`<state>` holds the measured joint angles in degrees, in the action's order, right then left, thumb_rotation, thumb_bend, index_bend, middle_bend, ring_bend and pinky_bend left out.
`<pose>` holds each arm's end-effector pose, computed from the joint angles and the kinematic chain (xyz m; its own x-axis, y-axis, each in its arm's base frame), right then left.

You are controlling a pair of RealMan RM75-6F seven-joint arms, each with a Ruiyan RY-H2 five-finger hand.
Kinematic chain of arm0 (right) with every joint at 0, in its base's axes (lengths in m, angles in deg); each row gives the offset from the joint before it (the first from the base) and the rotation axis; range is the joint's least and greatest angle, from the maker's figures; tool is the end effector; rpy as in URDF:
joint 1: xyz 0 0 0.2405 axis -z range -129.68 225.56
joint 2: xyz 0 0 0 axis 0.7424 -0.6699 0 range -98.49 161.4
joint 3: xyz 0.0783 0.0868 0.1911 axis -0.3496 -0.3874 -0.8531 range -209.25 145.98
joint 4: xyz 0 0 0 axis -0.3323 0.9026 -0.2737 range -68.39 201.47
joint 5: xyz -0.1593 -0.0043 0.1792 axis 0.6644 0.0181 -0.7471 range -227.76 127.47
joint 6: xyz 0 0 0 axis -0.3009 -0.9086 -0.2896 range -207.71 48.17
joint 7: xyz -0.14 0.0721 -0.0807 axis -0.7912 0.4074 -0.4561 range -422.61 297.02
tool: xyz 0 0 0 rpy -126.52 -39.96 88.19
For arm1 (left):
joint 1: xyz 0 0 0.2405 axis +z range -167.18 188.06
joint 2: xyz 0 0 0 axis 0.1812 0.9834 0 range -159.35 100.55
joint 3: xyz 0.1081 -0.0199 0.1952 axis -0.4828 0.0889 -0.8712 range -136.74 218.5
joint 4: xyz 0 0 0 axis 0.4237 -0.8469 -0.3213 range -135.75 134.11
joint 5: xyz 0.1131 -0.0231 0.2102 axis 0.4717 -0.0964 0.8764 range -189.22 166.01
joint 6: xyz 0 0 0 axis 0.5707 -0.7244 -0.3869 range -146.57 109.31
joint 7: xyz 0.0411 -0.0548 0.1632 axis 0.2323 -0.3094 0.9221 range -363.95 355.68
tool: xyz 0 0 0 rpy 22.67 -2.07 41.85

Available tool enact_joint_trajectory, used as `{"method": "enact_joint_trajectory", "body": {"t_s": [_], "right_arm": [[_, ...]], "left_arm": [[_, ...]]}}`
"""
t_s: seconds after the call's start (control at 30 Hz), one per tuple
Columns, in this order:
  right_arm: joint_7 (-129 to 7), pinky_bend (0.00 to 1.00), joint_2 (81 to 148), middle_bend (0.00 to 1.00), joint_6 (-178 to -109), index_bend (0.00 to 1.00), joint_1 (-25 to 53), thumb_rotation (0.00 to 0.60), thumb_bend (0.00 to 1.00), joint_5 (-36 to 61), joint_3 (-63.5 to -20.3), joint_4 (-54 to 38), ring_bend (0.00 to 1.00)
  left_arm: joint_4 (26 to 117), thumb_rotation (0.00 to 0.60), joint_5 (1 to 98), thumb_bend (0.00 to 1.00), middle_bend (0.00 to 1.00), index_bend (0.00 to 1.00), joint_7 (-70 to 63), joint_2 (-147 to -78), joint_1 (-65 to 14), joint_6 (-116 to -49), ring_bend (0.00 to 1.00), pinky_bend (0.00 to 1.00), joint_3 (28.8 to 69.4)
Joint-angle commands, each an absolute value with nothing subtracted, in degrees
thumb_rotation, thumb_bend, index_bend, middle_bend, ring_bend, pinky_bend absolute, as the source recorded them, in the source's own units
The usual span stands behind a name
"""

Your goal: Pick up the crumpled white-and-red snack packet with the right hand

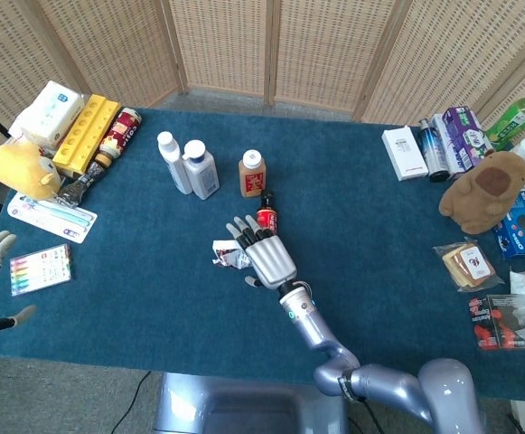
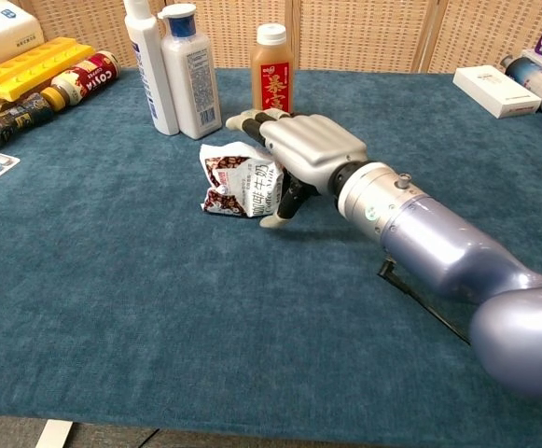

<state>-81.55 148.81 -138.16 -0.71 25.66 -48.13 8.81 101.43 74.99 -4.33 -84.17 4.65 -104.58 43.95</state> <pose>-0.0296 -0.3580 -0.1442 0.4090 -0.0986 0.9072 -0.8088 -0.4995 0.3104 -0.2649 0.2172 0.1495 0.3837 -0.0209 0.9232 0.9221 -0.0454 -0.3843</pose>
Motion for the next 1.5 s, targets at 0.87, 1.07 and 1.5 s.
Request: {"method": "enact_joint_trajectory", "body": {"t_s": [0.87,1.07,1.5], "right_arm": [[-80.8,0.76,143.1,0.74,-147.0,0.46,1.1,0.6,0.04,31.4,-46.7,2.1,0.48],[-84.6,0.76,139.7,0.74,-148.0,0.47,0.9,0.6,0.04,31.6,-48.1,-4.9,0.48],[-93.8,0.76,134.3,0.74,-148.3,0.47,-1.0,0.6,0.05,29.7,-52.4,-18.1,0.48]], "left_arm": [[102.1,0.6,76.5,0.0,0.0,0.01,-5.4,-83.4,5.4,-106.0,0.0,0.0,43.7],[102.2,0.6,76.6,0.0,0.0,0.01,-5.7,-83.3,5.5,-106.2,0.0,0.0,43.7],[102.7,0.6,77.3,0.0,0.0,0.01,-6.1,-82.9,5.8,-106.7,0.0,0.0,43.5]]}}
